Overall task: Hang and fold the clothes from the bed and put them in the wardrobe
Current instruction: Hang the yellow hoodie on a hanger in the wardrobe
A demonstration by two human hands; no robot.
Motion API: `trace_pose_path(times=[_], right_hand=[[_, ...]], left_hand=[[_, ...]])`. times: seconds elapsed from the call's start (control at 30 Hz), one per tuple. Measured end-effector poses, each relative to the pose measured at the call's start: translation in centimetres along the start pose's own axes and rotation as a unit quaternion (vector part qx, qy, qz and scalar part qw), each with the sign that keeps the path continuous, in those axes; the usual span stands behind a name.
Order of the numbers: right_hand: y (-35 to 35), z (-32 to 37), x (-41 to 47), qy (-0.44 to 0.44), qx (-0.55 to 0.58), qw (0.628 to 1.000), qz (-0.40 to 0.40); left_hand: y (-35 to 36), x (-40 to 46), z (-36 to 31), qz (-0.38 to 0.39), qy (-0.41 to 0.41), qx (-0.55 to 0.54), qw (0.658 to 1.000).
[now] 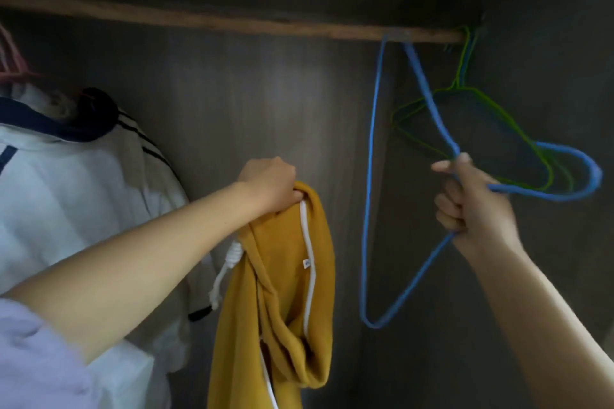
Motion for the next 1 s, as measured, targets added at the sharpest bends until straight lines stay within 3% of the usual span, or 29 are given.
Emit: trace_pose_path(times=[0.1, 0.17, 0.4, 0.63, 0.7, 0.77, 0.83, 0.9, 1.0], right_hand=[[2.0, 2.5, -3.7, -0.051, 0.159, 0.985, 0.036], [3.8, 2.6, -5.8, -0.074, 0.205, 0.975, 0.053], [7.3, -1.1, -10.0, -0.053, 0.089, 0.986, 0.127], [6.2, 5.8, -9.1, -0.198, 0.139, 0.966, 0.089], [7.5, 2.8, -9.7, -0.17, 0.095, 0.977, 0.085], [8.3, -1.7, -10.7, -0.106, 0.003, 0.988, 0.113], [7.8, -5.6, -11.4, -0.045, -0.135, 0.973, 0.182], [6.8, -7.3, -11.8, 0.028, -0.232, 0.944, 0.231], [5.4, -6.8, -11.6, 0.128, -0.301, 0.911, 0.252]], left_hand=[[0.0, -0.1, -0.1, 0.046, -0.022, -0.063, 0.997], [-0.5, -0.2, -0.7, 0.073, -0.023, -0.135, 0.988], [-2.9, -0.5, 0.3, 0.092, 0.012, -0.308, 0.947], [-3.3, -0.5, 1.5, 0.078, 0.001, -0.378, 0.922], [-3.3, -0.4, 1.2, 0.087, -0.003, -0.395, 0.915], [-2.7, -0.2, 1.8, 0.103, -0.014, -0.462, 0.881], [-1.7, 0.0, 3.2, 0.12, -0.037, -0.554, 0.823], [-0.2, 0.3, 5.7, 0.114, -0.101, -0.596, 0.789], [1.5, 0.9, 8.6, 0.063, -0.126, -0.562, 0.815]])
Point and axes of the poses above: each hand's wrist, its own x-axis towards the middle knuckle, its own y-axis out of the palm, z = x × y, the point moved 6 cm from there along x, towards the middle knuckle, and after that the axes turned 7 degrees about -y, right-handed, at the moved point
